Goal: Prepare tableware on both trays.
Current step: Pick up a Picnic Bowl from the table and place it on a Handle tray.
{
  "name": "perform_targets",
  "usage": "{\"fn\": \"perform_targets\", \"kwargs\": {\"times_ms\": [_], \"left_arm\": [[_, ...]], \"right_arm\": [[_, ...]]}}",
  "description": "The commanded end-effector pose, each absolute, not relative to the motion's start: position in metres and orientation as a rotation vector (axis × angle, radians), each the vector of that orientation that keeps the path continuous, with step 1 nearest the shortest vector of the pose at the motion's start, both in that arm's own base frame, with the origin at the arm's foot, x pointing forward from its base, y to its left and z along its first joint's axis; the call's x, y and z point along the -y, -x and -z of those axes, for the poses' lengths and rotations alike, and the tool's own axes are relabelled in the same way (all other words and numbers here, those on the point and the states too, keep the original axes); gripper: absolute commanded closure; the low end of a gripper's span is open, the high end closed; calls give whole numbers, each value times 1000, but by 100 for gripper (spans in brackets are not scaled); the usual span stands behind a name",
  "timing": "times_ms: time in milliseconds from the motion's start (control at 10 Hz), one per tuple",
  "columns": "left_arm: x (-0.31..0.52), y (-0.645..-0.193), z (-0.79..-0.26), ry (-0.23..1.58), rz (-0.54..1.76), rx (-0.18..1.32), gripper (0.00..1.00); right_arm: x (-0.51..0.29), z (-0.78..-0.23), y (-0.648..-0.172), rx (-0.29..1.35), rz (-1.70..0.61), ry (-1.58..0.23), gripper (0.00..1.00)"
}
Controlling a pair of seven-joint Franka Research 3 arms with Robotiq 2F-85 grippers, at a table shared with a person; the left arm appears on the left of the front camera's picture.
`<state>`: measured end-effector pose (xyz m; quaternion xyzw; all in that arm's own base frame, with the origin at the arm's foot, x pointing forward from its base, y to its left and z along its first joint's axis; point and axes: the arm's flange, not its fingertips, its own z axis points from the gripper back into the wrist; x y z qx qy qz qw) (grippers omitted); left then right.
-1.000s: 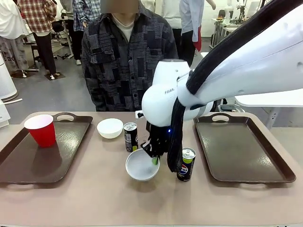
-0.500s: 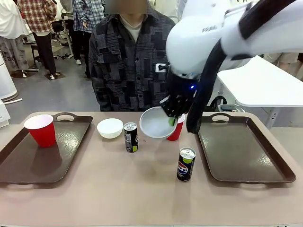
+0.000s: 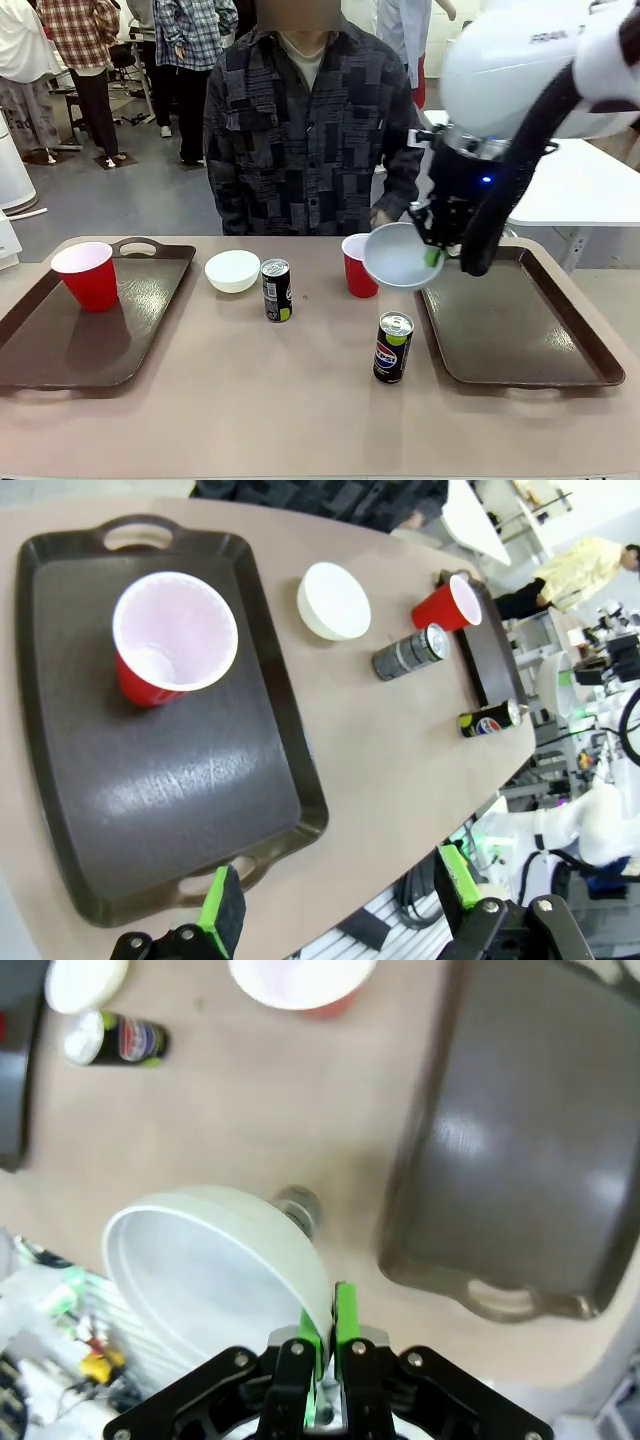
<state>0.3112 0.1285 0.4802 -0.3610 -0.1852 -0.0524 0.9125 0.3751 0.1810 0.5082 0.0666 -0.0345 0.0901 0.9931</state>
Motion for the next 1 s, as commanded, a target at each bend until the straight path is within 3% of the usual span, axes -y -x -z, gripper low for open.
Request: {"fn": "perform_targets", "kwargs": {"times_ms": [0, 500, 900], "left_arm": [[-130, -310, -480, 759, 113, 390, 0], [-130, -310, -480, 759, 113, 390, 0], [-130, -310, -480, 759, 113, 390, 0]], "right_arm": [[-143, -502, -355, 43, -91, -175, 92], [-45, -478, -309, -13, 91, -150, 92], [-58, -481, -322, -7, 76, -155, 92]]}}
